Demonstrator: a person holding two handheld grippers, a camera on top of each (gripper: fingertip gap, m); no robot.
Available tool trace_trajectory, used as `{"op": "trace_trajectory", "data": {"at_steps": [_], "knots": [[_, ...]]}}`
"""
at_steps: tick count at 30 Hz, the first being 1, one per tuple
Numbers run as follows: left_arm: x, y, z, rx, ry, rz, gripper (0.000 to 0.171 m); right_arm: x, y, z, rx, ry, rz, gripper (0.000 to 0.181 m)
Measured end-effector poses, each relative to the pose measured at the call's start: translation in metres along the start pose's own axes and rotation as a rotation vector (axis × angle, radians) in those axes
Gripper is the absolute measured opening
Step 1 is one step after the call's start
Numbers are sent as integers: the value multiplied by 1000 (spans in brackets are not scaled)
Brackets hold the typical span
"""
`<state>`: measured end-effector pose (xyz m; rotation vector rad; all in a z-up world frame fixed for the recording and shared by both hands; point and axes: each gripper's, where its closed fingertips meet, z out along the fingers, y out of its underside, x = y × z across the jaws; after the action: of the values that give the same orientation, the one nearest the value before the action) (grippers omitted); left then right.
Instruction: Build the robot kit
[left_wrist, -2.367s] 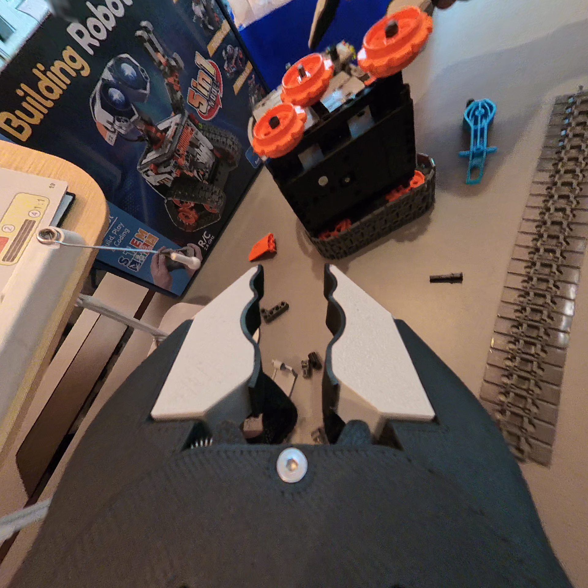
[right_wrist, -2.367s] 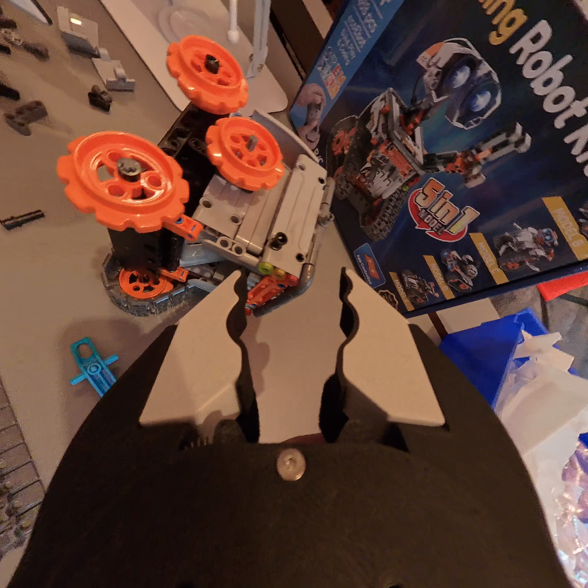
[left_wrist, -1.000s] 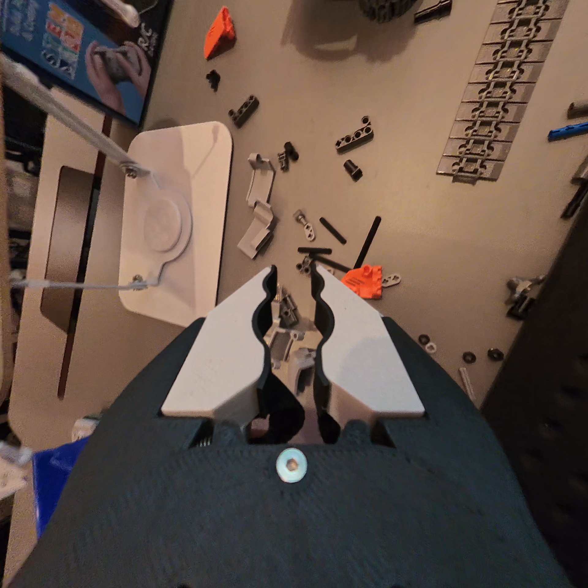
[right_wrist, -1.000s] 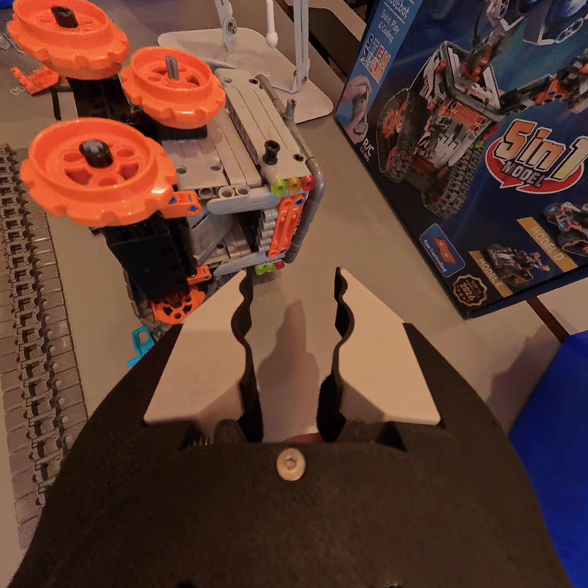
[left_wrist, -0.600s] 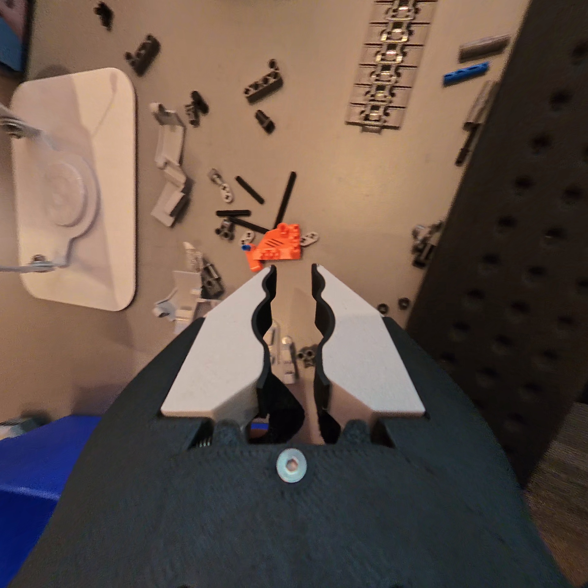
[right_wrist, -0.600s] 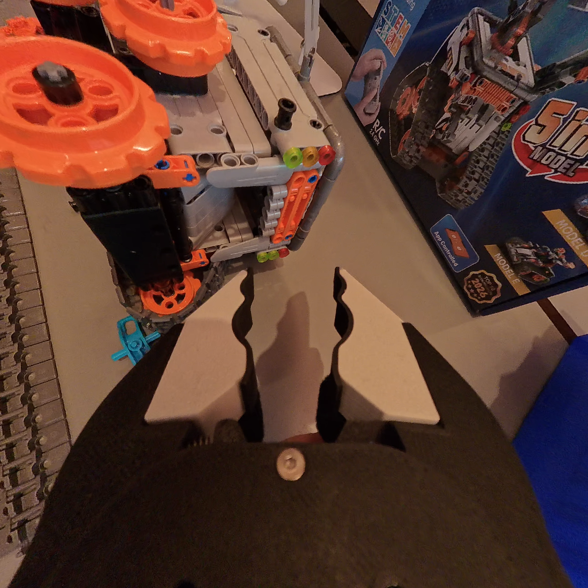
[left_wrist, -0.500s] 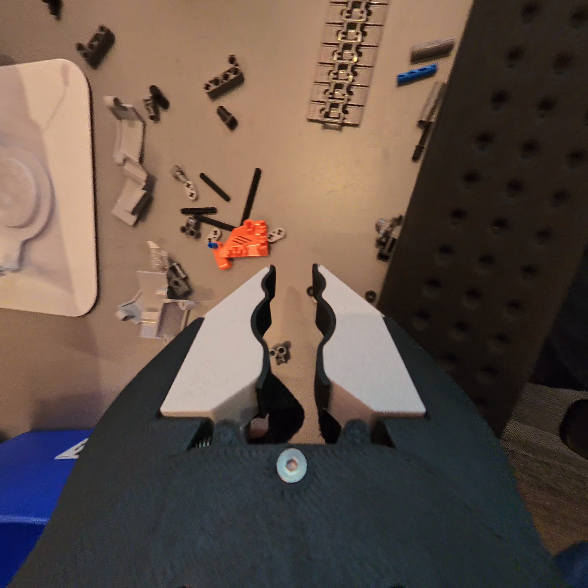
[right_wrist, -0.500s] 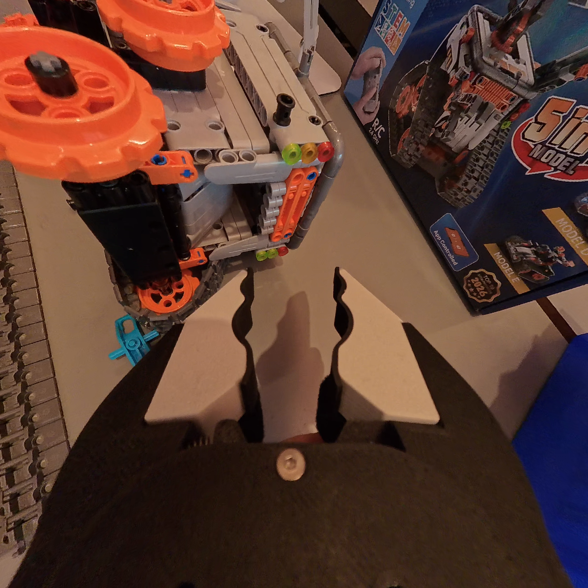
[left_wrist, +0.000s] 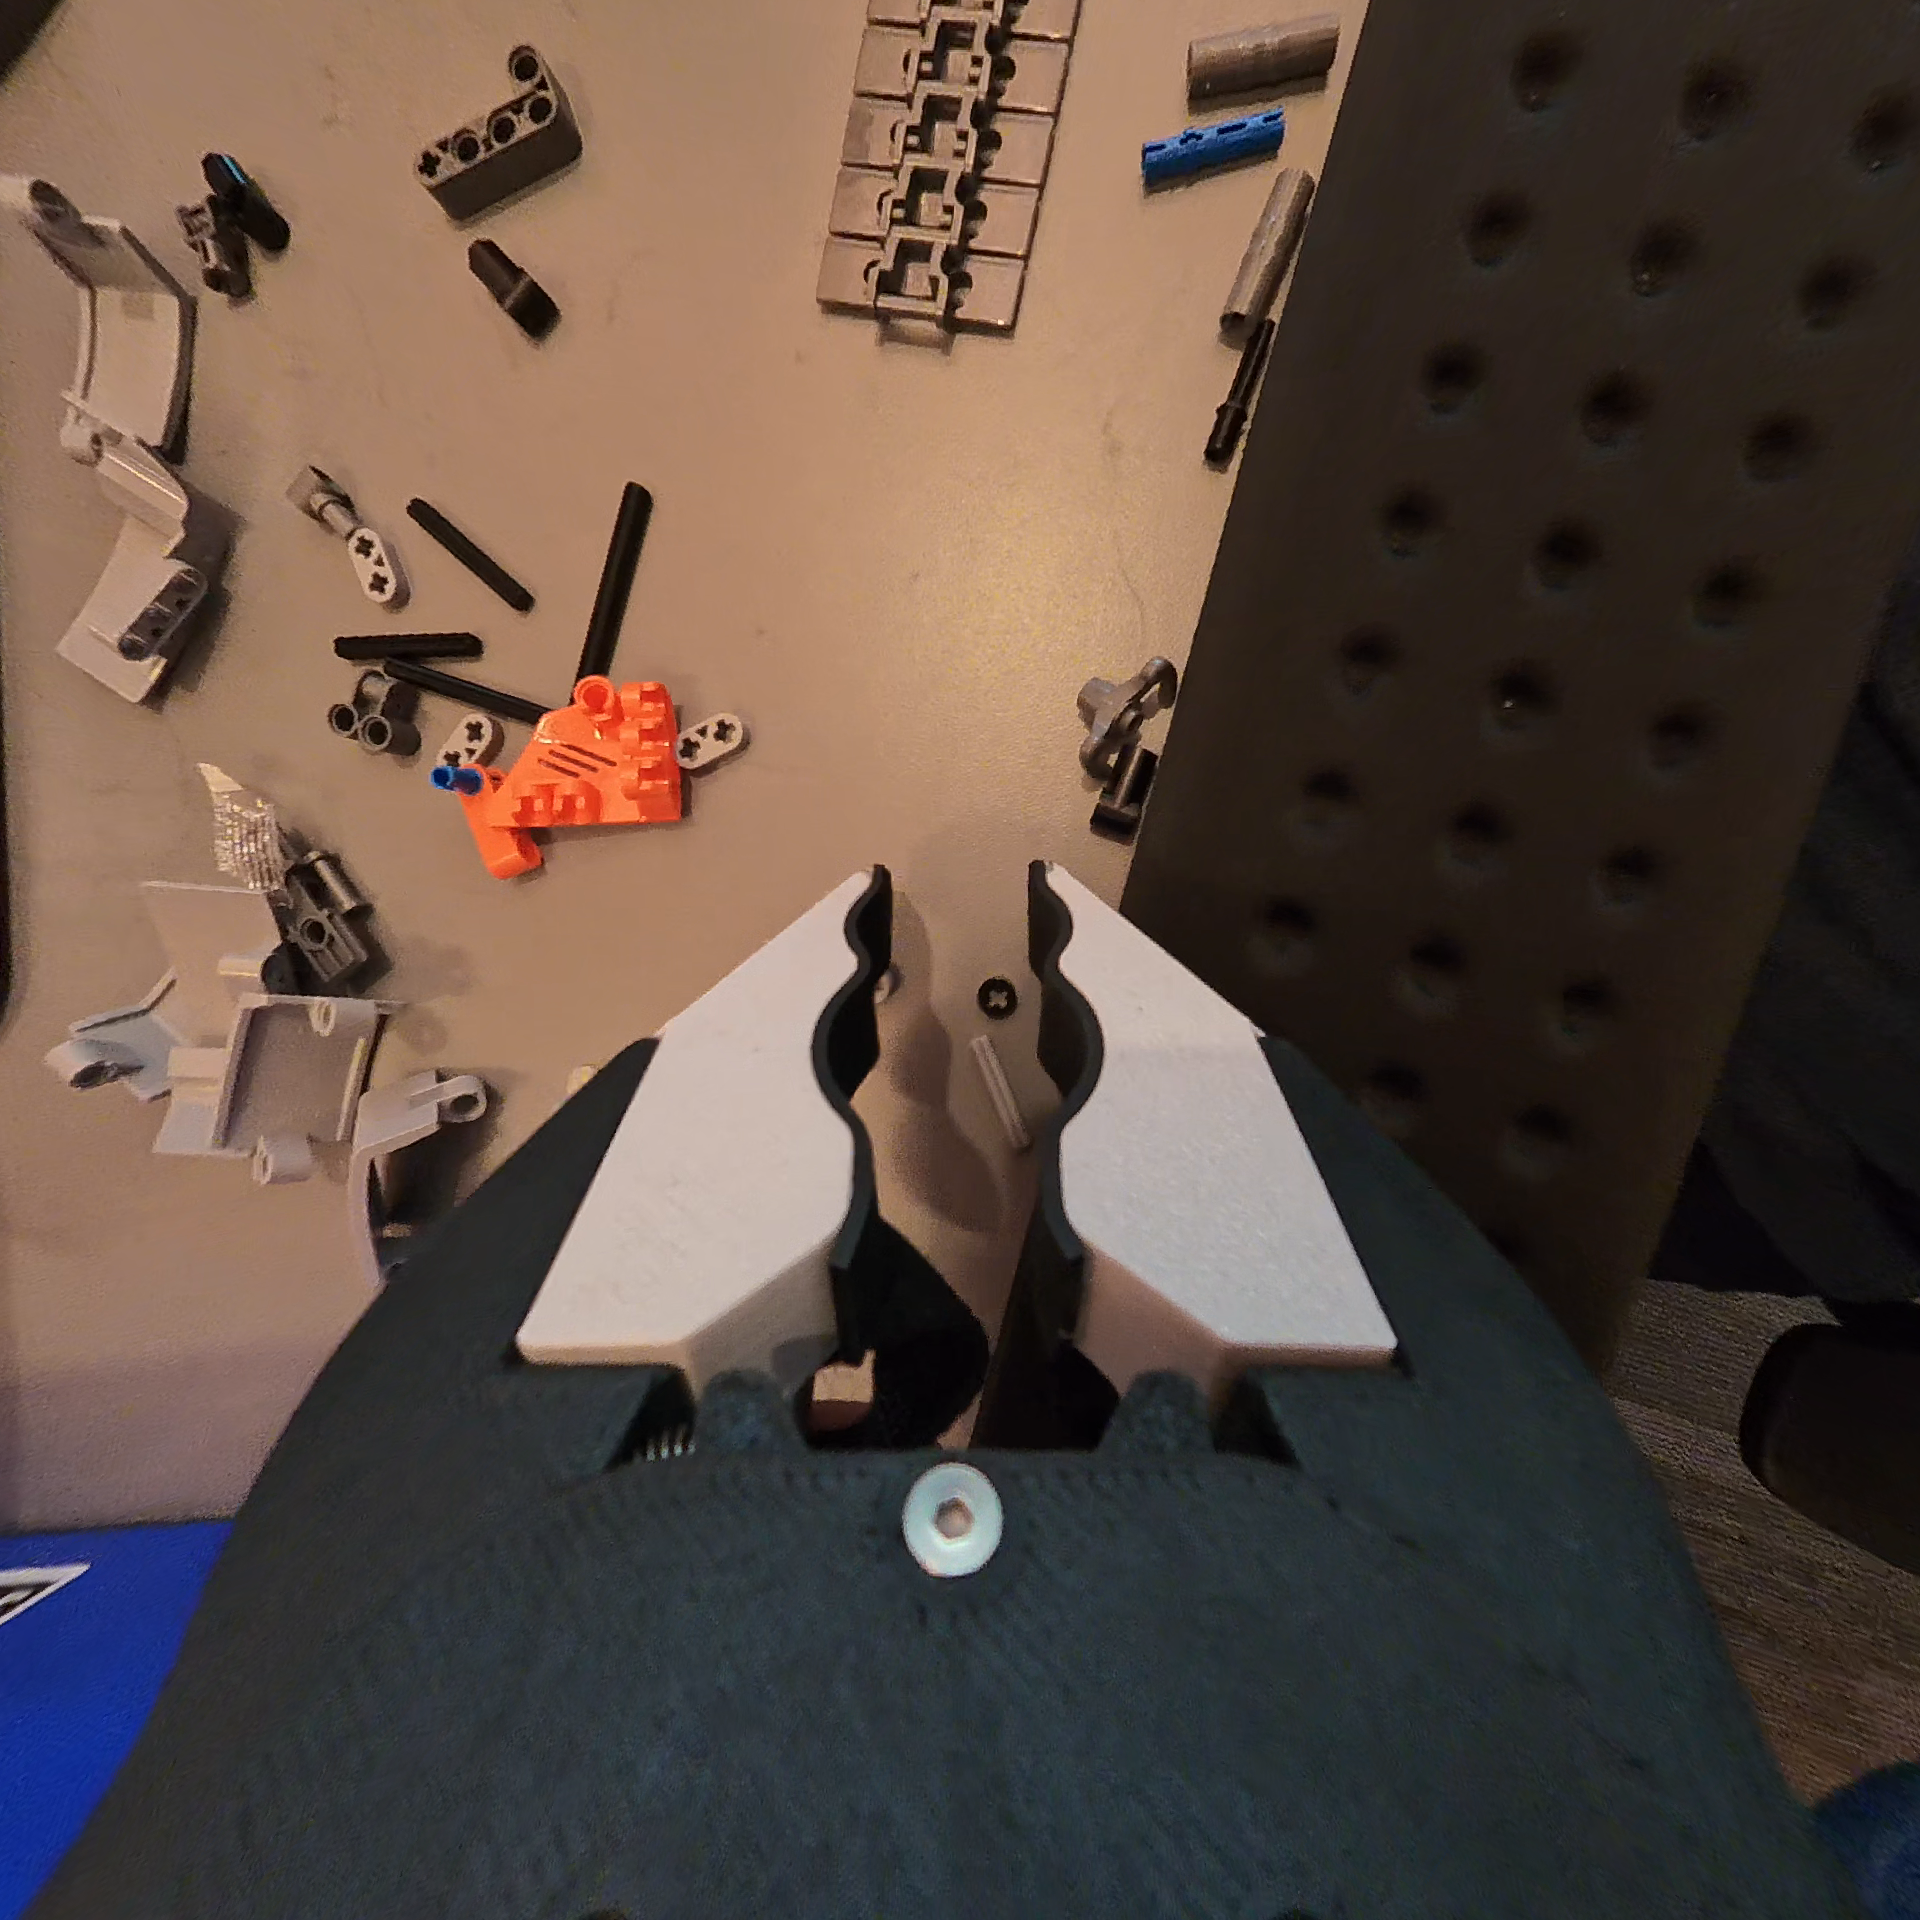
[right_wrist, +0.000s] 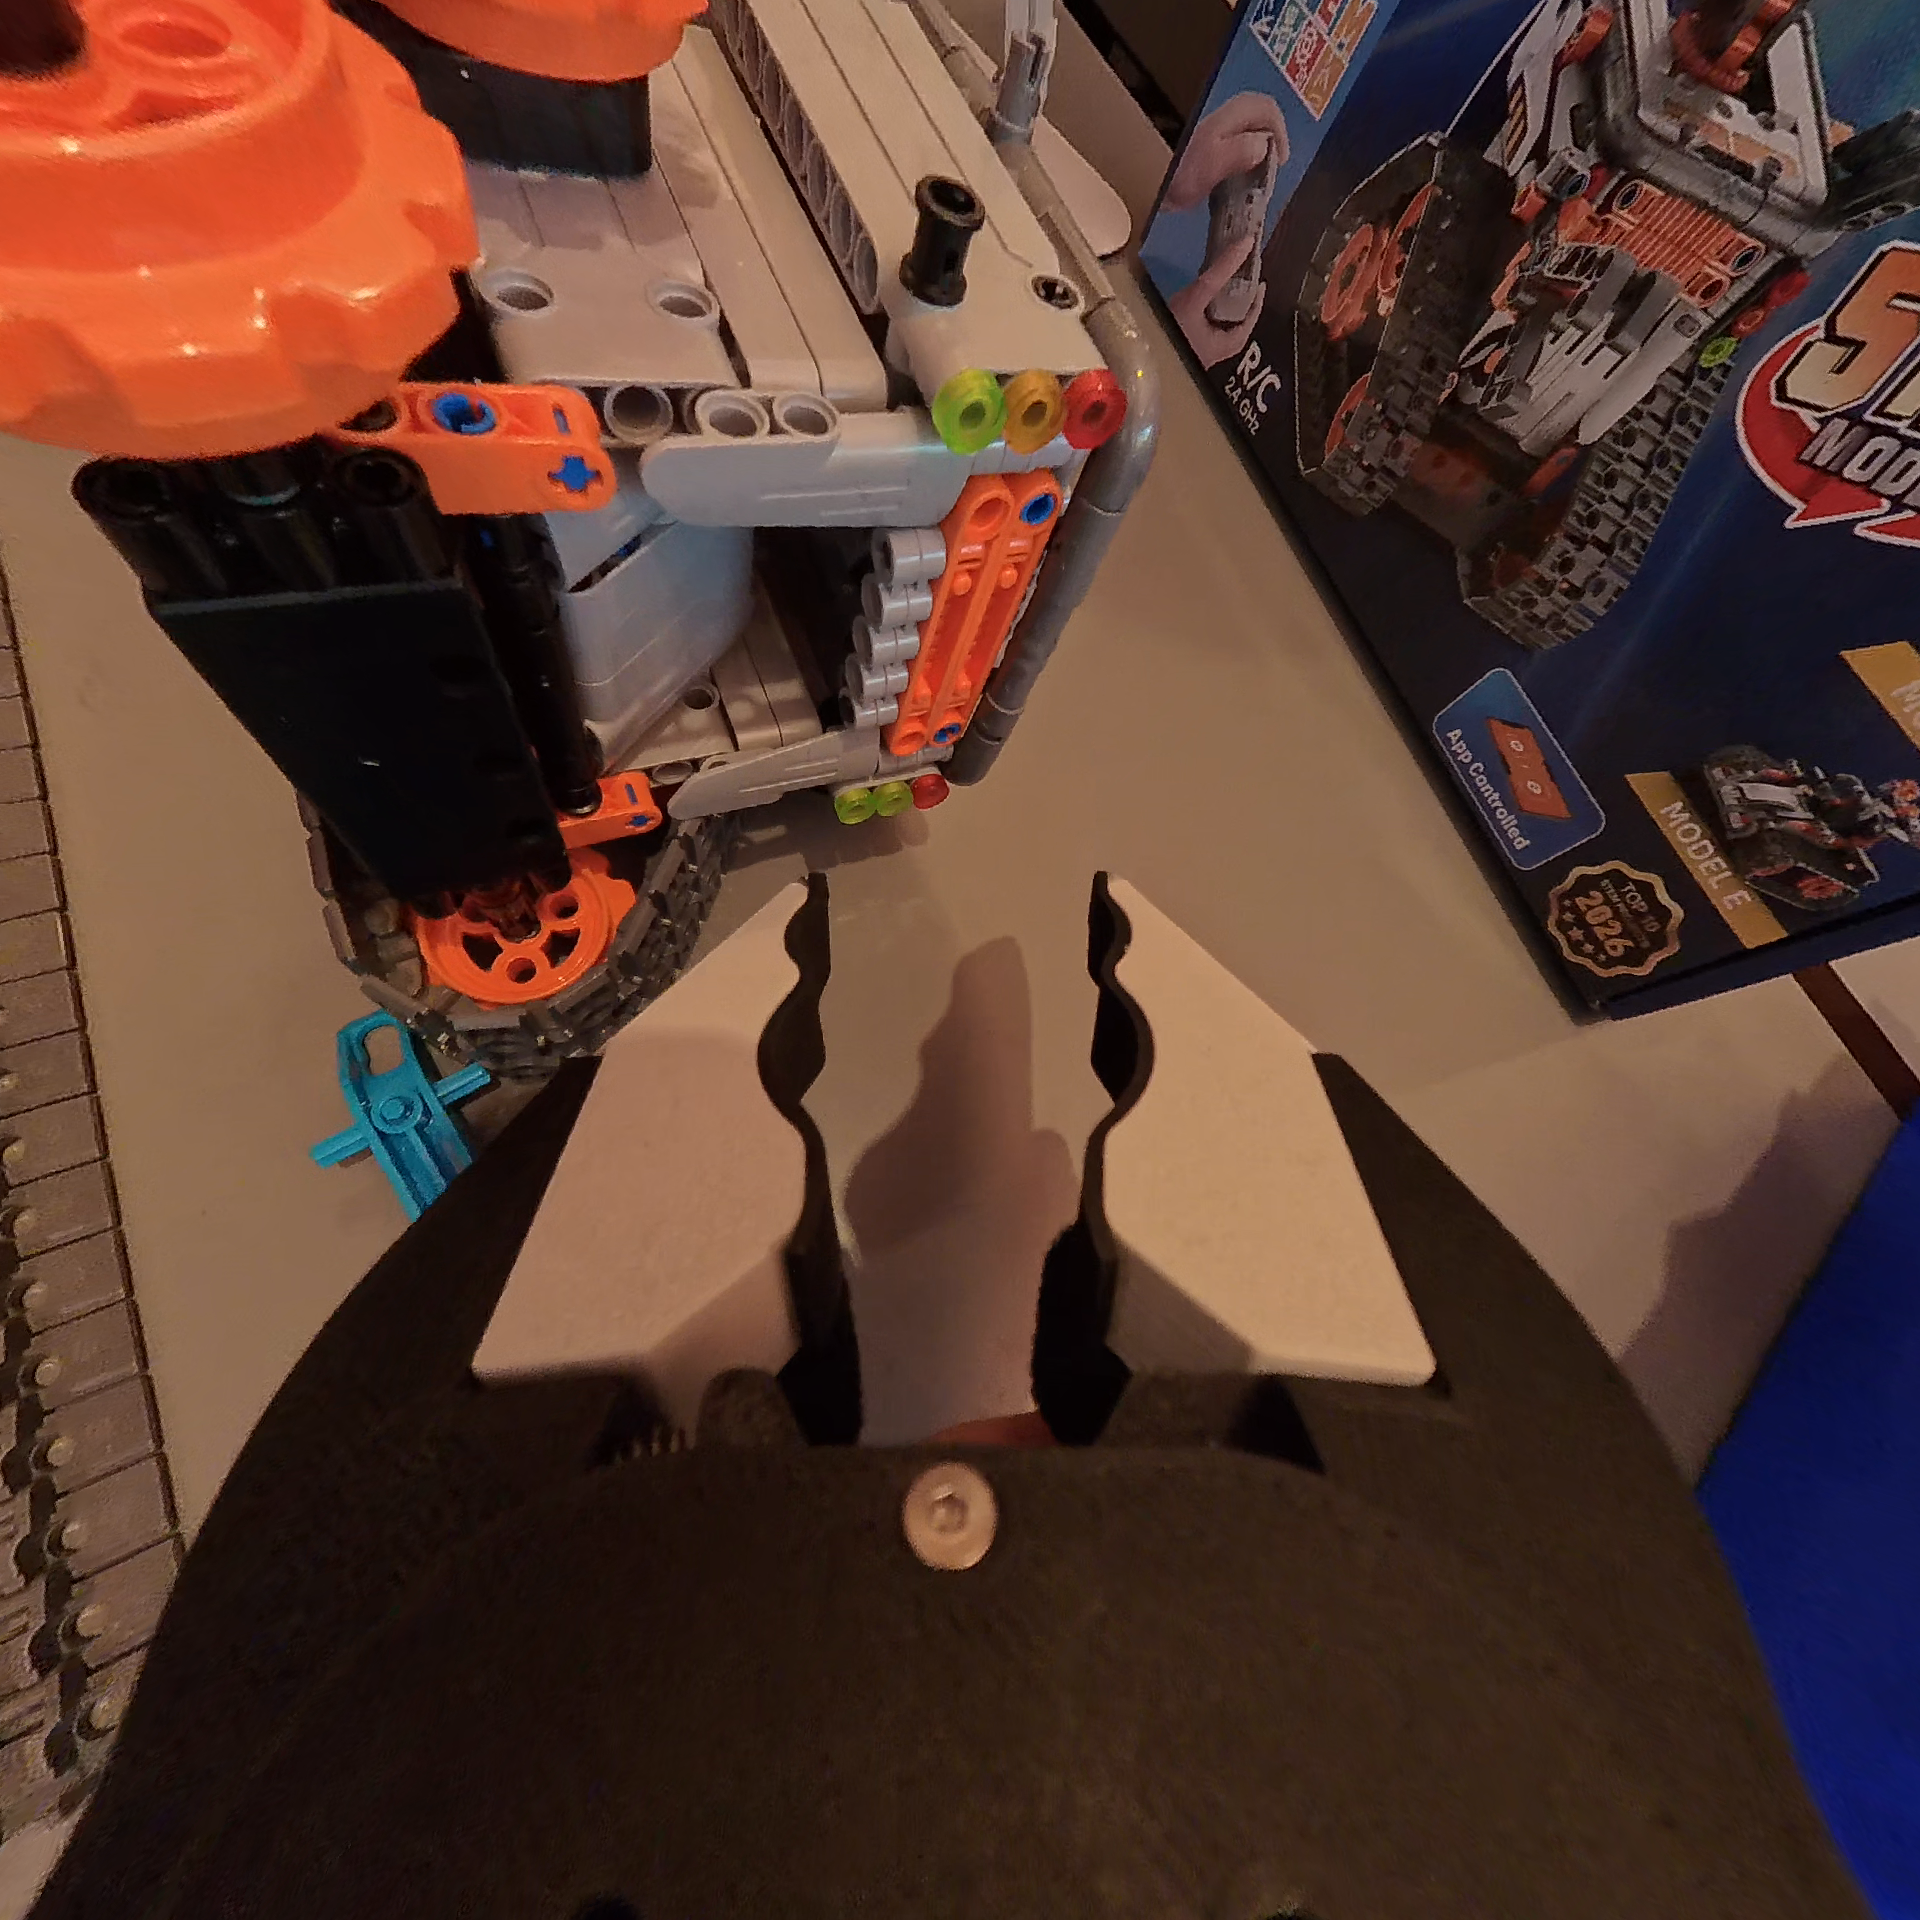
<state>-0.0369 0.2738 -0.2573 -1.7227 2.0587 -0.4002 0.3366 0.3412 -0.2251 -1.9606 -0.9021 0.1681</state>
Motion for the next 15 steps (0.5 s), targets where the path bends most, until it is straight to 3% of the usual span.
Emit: {"op": "trace_trajectory", "data": {"at_steps": [15], "knots": [[-5, -17, 14, 69, -10, 7, 22, 0, 4, 2, -18, 12, -28, 48]]}}
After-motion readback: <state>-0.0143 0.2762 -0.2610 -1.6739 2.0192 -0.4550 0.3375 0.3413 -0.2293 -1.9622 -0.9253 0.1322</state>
